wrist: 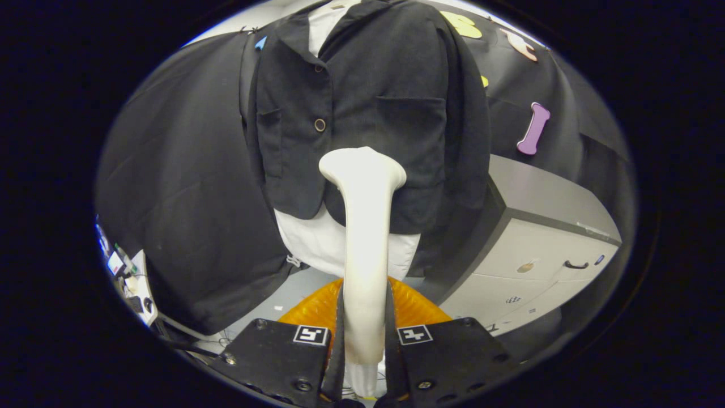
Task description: Iron the clothes twice with a garment steamer, once on the left side and once on the right side.
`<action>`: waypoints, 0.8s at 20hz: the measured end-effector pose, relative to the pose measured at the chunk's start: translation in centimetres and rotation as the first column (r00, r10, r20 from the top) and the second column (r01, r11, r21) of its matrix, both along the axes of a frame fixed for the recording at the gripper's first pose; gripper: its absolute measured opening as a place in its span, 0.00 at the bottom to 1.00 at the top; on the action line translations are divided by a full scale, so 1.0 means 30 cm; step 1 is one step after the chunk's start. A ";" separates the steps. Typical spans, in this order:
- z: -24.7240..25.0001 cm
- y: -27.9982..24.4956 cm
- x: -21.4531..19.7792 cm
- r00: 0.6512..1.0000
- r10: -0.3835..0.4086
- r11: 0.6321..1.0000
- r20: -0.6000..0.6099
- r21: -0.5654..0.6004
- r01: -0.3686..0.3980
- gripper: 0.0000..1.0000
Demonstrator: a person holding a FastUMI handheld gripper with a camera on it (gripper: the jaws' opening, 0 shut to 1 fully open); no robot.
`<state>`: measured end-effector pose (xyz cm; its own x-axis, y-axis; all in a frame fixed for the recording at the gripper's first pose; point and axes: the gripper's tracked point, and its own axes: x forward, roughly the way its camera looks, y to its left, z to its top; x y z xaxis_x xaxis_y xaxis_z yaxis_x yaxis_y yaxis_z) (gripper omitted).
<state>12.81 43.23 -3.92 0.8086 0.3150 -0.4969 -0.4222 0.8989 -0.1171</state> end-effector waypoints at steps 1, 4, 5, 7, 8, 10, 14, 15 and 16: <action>0.005 0.007 -0.009 1.000 0.000 1.000 0.000 0.005 0.000 0.31; 0.046 0.003 -0.029 1.000 0.006 1.000 0.017 0.021 -0.006 0.31; 0.069 0.009 -0.041 1.000 0.010 0.999 0.025 0.033 -0.011 0.31; 0.122 0.029 -0.067 0.999 0.023 0.998 0.048 0.056 -0.026 0.31; 0.153 0.034 -0.082 0.998 0.026 0.997 0.065 0.065 -0.030 0.31; 0.218 0.053 -0.113 0.995 0.030 0.996 0.093 0.081 -0.038 0.31; 0.361 0.131 -0.180 0.985 0.069 0.990 0.157 0.114 -0.088 0.31; 0.400 0.157 -0.194 0.981 0.082 0.988 0.175 0.119 -0.103 0.31; 0.436 0.182 -0.212 0.976 0.094 0.986 0.194 0.121 -0.119 0.31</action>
<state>6.43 48.70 9.17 0.8415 0.4567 -0.2887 -0.4982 0.8626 -0.0875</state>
